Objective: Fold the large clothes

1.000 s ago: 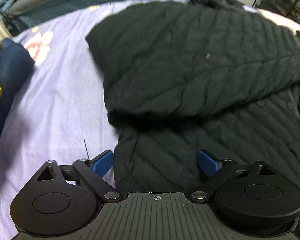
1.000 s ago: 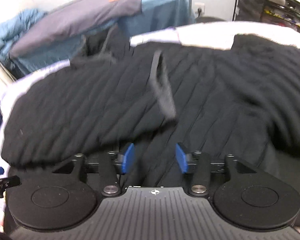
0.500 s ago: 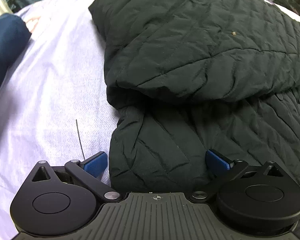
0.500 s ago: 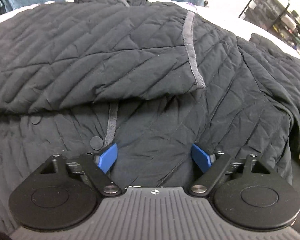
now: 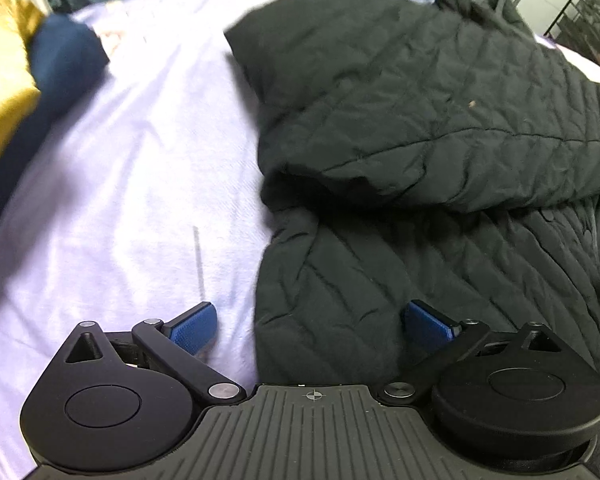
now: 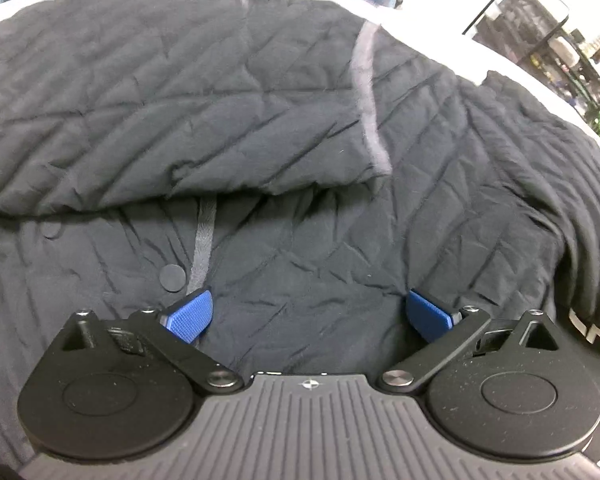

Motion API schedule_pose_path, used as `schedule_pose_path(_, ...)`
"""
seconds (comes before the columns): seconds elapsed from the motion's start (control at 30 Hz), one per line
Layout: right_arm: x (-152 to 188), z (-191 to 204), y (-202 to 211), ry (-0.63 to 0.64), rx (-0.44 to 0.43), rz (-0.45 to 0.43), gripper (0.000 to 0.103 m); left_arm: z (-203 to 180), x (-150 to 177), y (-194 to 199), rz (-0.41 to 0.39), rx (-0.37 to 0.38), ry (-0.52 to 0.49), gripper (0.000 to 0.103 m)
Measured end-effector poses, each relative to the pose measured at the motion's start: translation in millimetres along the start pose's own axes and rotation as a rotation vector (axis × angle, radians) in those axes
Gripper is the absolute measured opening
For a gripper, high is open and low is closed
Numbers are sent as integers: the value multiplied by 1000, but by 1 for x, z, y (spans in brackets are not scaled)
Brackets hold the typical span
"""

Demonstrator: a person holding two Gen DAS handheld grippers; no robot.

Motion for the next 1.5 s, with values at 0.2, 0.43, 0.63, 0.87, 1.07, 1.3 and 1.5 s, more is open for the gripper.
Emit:
schedule_pose_path(0.2, 18, -40, 42, -183, -113, -143, 102, -14, 6, 37, -102, 20, -104, 103)
schedule_pose_path(0.43, 46, -142, 73, -572, -105, -210, 90, -43, 9, 46, -105, 54, -174, 103)
schedule_pose_path(0.63, 77, -245, 85, -907, -72, -260, 79, -67, 17, 46, -68, 71, -285, 103)
schedule_pose_path(0.87, 140, -348, 78, -1288, -55, -306, 74, -84, 20, 43, -46, 82, -326, 103)
schedule_pose_path(1.07, 201, -408, 46, -1673, -136, -380, 74, -90, 25, 44, -33, 66, -358, 103)
schedule_pose_path(1.3, 237, -435, 17, -1857, -192, -416, 75, -87, 31, 47, -22, 41, -332, 103)
schedule_pose_path(1.5, 227, -442, 27, -1770, -29, -383, 30, -82, 36, 46, -4, 40, -324, 103)
Point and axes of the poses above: each gripper's, at about its wrist camera, not at the fingertips, and y roughly against the way its jaws point, z to its left, x to its underside, the point moved 4 cm from there along -y, roughly the way its jaws point, and after that the axes turned 1 degree about -x, right-handed, at the moved point
